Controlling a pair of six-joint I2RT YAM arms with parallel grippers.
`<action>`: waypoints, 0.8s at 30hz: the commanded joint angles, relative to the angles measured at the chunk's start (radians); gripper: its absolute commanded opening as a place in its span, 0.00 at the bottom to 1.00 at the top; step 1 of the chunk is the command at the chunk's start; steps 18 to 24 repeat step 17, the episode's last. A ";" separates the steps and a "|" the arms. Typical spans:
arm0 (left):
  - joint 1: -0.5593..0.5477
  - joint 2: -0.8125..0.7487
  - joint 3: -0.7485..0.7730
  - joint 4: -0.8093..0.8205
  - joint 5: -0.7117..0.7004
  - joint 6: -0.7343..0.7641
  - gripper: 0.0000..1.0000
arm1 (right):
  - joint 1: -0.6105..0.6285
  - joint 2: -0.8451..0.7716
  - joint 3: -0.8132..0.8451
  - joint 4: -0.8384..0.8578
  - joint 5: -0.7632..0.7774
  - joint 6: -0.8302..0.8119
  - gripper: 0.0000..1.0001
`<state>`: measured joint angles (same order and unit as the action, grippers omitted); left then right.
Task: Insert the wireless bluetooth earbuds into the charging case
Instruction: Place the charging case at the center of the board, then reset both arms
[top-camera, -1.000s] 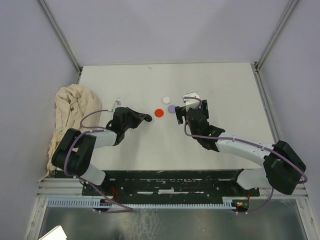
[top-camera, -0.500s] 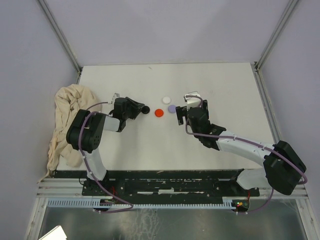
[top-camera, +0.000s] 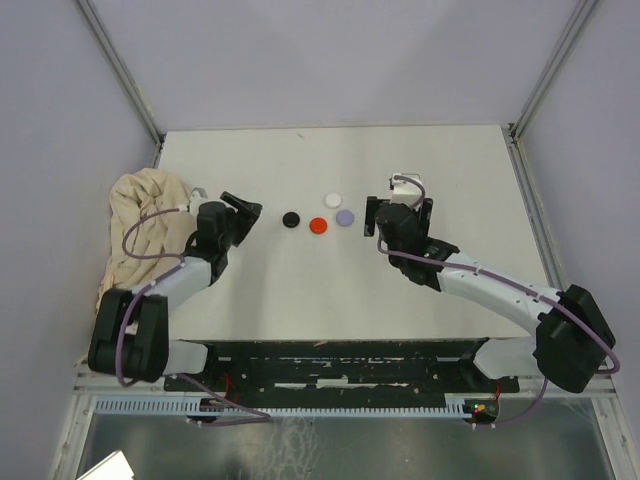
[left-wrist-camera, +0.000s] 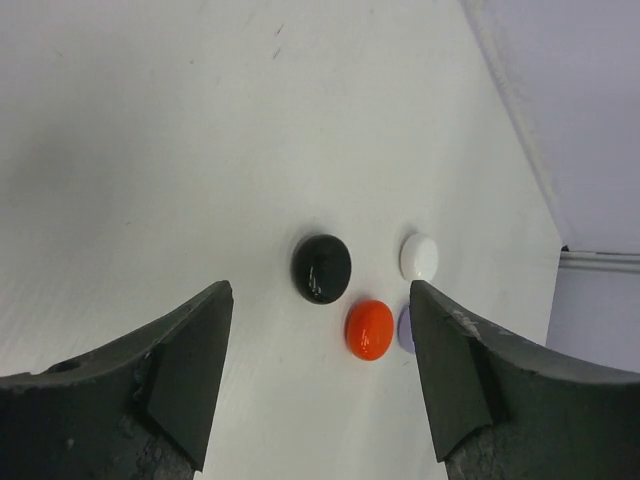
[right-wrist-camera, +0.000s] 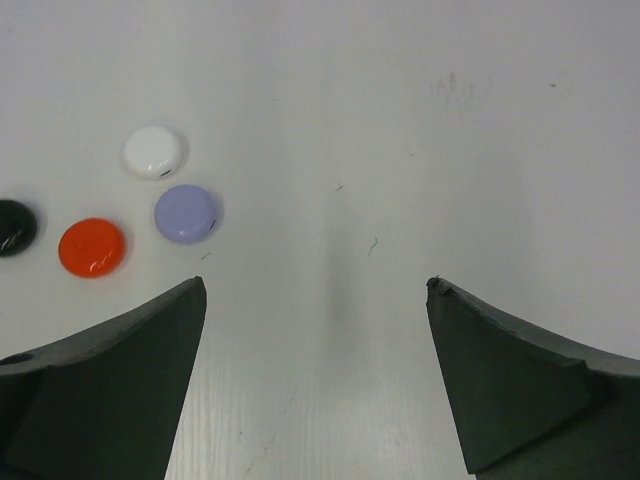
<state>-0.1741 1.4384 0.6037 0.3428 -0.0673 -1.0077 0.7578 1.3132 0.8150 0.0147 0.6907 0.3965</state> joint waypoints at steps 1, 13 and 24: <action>0.006 -0.243 -0.082 -0.119 -0.135 0.090 0.80 | -0.005 -0.037 0.146 -0.269 0.296 0.235 1.00; 0.007 -0.397 -0.119 -0.169 0.025 0.101 0.81 | -0.005 -0.047 0.252 -0.617 0.497 0.447 1.00; 0.008 -0.450 -0.125 -0.192 0.032 0.120 0.82 | -0.001 -0.034 0.270 -0.632 0.480 0.461 1.00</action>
